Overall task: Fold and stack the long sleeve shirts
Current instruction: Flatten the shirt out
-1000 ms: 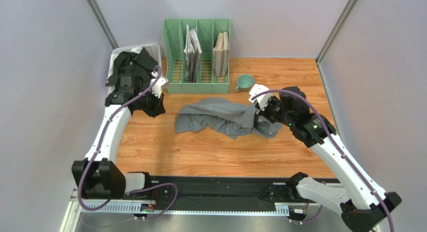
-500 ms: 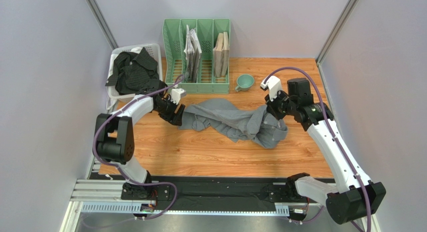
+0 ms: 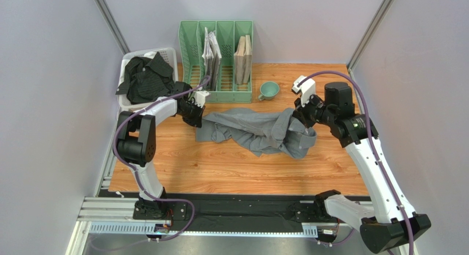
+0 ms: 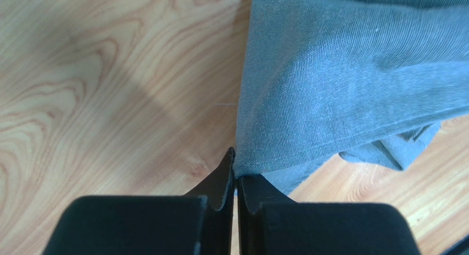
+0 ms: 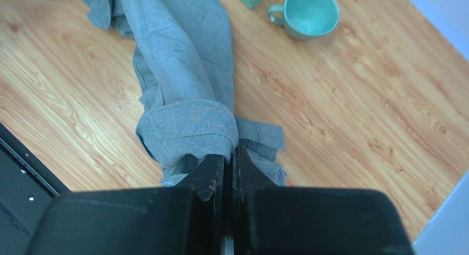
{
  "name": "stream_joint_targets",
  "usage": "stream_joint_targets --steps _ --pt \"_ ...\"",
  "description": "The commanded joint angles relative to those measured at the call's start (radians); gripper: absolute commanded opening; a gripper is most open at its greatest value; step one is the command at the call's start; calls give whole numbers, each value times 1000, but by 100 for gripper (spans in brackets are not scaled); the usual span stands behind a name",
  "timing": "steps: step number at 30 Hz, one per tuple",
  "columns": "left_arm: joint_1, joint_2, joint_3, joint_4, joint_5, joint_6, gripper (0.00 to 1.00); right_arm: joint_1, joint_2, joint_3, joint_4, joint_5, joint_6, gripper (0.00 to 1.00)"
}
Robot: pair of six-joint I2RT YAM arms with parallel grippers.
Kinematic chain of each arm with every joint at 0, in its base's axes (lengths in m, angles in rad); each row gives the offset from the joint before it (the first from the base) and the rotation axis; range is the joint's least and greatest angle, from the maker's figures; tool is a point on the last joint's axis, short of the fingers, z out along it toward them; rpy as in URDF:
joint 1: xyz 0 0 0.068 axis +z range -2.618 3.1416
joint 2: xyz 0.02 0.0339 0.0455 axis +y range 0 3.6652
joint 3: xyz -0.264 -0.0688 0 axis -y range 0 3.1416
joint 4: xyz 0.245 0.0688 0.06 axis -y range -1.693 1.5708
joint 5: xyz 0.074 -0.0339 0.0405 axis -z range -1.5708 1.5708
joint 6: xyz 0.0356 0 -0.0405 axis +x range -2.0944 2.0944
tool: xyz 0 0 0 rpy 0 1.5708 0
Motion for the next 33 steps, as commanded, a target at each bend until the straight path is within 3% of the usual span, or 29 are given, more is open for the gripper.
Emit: stream_joint_targets --steps 1,5,8,10,13,17,19,21,22,25,29,31,33 --pt "17 -138 -1 -85 86 60 0 -2 -60 98 12 19 32 0" --pt "88 -440 38 -358 174 167 0 -63 -106 175 -19 50 10 0" --pt "114 -623 81 -494 148 282 0 -116 -112 185 -14 82 -16 0" --pt "114 -672 120 -555 160 363 0 -151 -54 164 -5 88 -13 0" --pt "114 -651 145 -612 152 380 0 -186 119 132 27 64 -2 0" --pt "114 -518 85 -462 70 301 0 -188 397 116 96 102 -8 0" --pt "114 -461 67 -403 16 226 0 -189 487 139 131 209 -19 3" --pt "114 -381 74 -345 -15 178 0 -226 589 178 118 245 -19 14" --pt "114 -348 87 -325 -36 153 0 -247 604 201 55 222 7 26" --pt "114 -344 61 -294 -3 97 0 -347 545 239 -87 55 56 40" --pt "114 -351 16 -265 17 70 0 -347 272 8 -135 -129 55 68" --pt "114 -346 -4 -254 17 69 0 -323 122 -70 -114 -212 70 94" --pt "114 -343 -16 -253 17 64 0 -219 57 -144 -94 -176 102 95"
